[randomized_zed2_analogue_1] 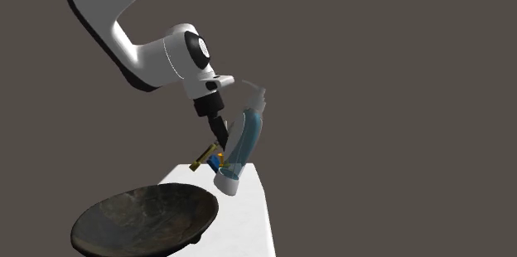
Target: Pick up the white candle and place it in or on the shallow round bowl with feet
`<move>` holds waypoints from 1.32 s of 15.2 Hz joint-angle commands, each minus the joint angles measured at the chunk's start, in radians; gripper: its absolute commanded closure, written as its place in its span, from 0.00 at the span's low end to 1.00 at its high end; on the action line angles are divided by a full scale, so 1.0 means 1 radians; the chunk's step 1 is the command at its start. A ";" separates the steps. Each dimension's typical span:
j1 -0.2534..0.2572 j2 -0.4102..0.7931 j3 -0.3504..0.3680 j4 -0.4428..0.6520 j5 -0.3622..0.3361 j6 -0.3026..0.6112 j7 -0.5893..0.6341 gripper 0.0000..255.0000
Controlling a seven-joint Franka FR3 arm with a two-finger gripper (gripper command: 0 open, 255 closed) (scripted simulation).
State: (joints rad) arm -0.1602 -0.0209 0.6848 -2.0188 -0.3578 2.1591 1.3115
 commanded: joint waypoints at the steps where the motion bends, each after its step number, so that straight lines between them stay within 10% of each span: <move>1: -0.001 0.017 0.000 -0.008 -0.015 0.015 0.012 0.00; 8: 0.000 0.017 0.000 -0.008 -0.015 0.015 0.012 0.00; 9: -0.001 0.013 -0.001 -0.010 -0.012 0.016 0.010 1.00; 20: -0.001 0.007 0.000 0.009 -0.002 -0.007 -0.002 1.00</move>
State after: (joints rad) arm -0.1613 -0.0106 0.6845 -2.0139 -0.3646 2.1603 1.3131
